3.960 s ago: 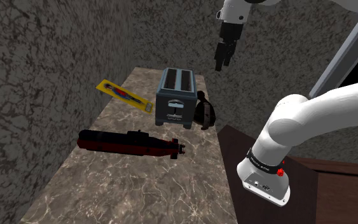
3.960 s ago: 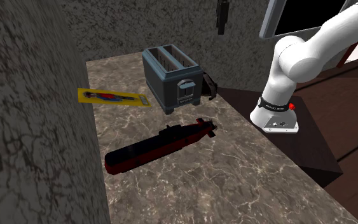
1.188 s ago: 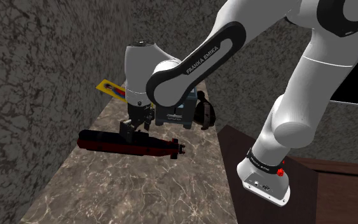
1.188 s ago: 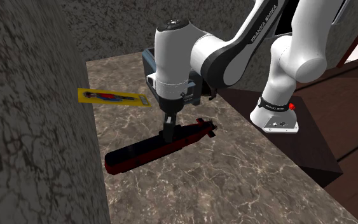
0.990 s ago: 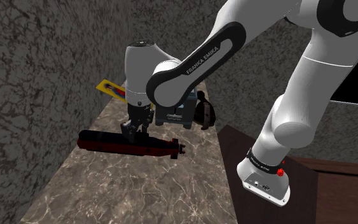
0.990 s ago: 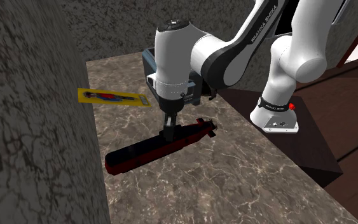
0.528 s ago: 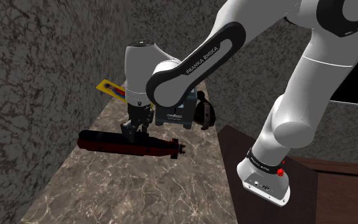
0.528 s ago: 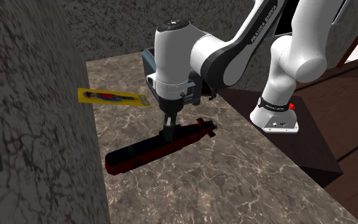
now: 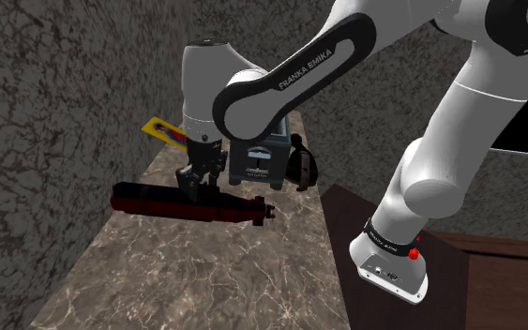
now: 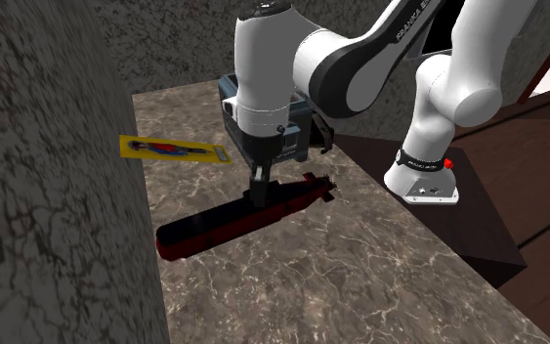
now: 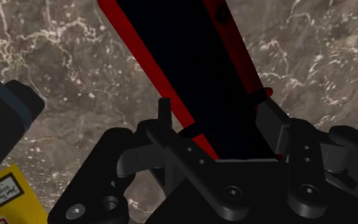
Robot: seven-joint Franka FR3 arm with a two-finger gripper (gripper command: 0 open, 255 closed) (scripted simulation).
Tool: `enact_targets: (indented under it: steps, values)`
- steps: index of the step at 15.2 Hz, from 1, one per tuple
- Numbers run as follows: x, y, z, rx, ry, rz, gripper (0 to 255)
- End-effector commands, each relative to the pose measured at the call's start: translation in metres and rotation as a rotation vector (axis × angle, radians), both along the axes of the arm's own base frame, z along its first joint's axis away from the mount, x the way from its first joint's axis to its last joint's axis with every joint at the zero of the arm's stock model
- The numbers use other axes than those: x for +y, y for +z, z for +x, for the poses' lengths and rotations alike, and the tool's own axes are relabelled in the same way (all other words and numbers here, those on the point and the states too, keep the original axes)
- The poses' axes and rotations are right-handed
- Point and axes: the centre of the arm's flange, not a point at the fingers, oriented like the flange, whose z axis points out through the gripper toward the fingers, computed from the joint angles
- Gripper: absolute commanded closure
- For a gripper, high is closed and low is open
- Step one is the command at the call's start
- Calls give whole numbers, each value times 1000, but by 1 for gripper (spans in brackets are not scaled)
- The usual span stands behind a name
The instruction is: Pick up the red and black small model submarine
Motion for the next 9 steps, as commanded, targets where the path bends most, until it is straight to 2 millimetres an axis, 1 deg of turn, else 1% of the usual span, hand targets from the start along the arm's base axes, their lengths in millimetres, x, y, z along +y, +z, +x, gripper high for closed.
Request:
enact_targets:
  steps: [1, 7, 9]
  values:
    - [-1, 12, 0, -2, 0, 1, 255]
    - [-1, 43, 0, -2, 0, 1, 255]
    - [-1, 44, 0, -2, 0, 1, 255]
